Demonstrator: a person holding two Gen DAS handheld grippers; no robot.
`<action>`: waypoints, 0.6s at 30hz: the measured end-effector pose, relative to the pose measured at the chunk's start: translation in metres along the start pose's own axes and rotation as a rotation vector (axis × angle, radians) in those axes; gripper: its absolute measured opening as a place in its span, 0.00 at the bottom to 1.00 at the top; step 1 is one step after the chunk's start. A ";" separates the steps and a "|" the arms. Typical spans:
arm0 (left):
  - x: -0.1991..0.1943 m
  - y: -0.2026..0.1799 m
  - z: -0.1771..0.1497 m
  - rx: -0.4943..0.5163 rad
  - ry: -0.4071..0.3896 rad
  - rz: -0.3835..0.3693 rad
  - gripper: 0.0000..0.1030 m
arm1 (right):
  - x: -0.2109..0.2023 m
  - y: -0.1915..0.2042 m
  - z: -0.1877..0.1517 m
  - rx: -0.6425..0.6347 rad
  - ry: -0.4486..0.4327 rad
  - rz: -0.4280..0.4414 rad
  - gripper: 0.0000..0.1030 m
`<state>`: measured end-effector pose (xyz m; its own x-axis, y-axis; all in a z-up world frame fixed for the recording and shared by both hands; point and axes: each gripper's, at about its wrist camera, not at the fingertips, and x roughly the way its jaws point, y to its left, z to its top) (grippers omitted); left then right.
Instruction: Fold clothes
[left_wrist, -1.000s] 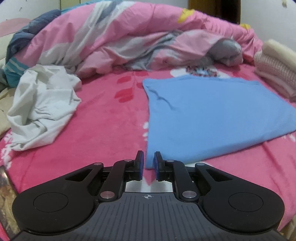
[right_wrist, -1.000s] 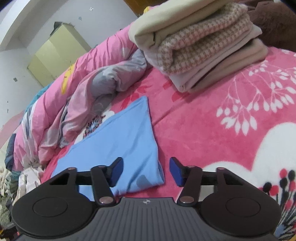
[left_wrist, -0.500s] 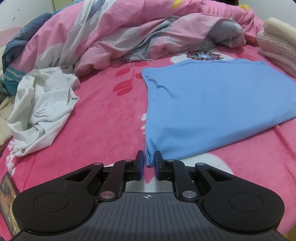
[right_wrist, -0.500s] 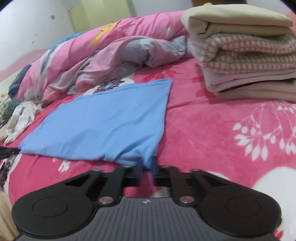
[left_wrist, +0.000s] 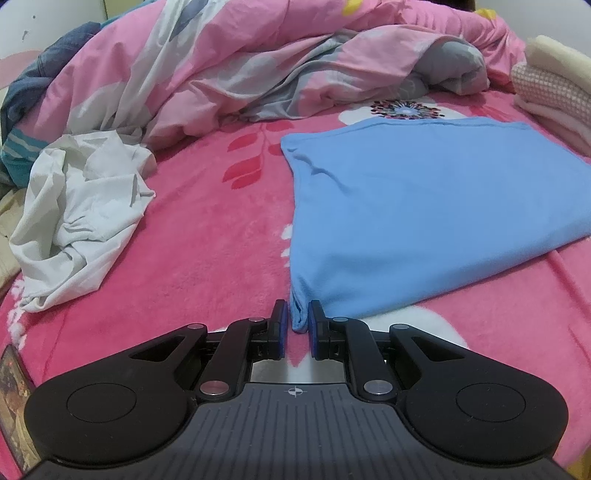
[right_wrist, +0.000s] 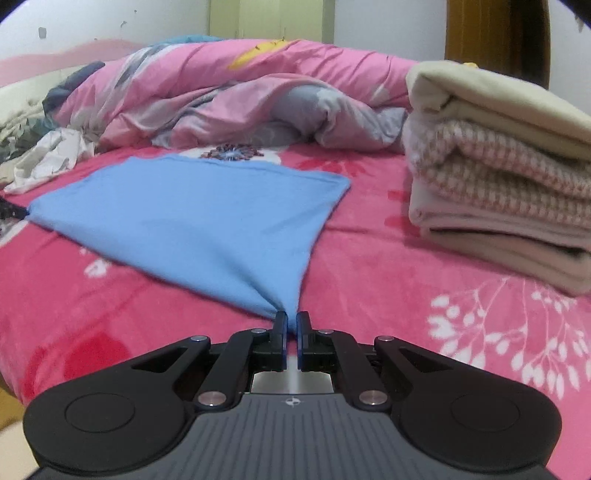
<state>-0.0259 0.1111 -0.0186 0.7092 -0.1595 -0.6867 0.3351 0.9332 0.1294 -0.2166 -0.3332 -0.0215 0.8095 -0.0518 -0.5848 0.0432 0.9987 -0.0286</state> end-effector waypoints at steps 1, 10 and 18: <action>0.000 0.001 0.000 -0.004 -0.001 -0.003 0.12 | -0.001 0.000 -0.002 -0.001 0.000 -0.005 0.04; 0.000 0.006 0.000 -0.038 -0.004 -0.027 0.12 | -0.034 -0.005 0.002 0.143 -0.022 -0.073 0.05; 0.000 0.010 -0.001 -0.063 -0.004 -0.046 0.12 | -0.004 -0.035 0.001 0.779 0.011 0.323 0.09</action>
